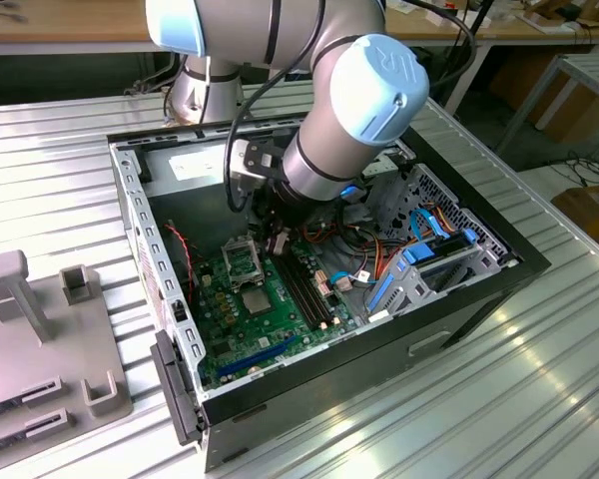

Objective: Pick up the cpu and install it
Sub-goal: 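Close the cpu cover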

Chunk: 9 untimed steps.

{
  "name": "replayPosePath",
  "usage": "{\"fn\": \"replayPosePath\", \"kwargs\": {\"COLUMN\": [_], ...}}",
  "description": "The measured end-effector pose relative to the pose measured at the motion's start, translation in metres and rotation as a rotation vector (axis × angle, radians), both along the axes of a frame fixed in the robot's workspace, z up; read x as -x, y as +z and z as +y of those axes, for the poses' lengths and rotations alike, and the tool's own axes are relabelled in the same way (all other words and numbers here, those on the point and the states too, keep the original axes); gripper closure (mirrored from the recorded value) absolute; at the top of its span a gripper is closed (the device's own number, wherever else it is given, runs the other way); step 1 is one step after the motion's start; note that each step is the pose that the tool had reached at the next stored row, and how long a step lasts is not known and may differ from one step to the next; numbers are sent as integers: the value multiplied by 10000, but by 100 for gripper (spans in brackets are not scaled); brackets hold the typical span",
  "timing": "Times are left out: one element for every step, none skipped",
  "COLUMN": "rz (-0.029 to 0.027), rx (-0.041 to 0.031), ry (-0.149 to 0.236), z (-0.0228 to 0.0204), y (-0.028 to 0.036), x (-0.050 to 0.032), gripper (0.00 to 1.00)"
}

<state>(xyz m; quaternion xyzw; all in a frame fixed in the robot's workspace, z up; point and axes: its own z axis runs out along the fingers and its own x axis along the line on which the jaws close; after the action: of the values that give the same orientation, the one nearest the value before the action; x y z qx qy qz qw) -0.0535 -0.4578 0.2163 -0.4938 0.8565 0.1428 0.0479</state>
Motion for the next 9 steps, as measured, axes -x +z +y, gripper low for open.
{"fn": "replayPosePath", "kwargs": {"rz": [1,0,0,1,0,0,0,0,0], "rx": [18,29,39,48,57,67,76,89,104], "ry": [-1,-1,0,0,0,0,-1,-1,0], "z": [0,0,0,0,0,0,0,0,0], "y": [14,22,30,37,43,49,53,57,61], "x": [0,0,0,0,0,0,0,0,0], "gripper": [89,89,89,89,89,89,89,89,89]}}
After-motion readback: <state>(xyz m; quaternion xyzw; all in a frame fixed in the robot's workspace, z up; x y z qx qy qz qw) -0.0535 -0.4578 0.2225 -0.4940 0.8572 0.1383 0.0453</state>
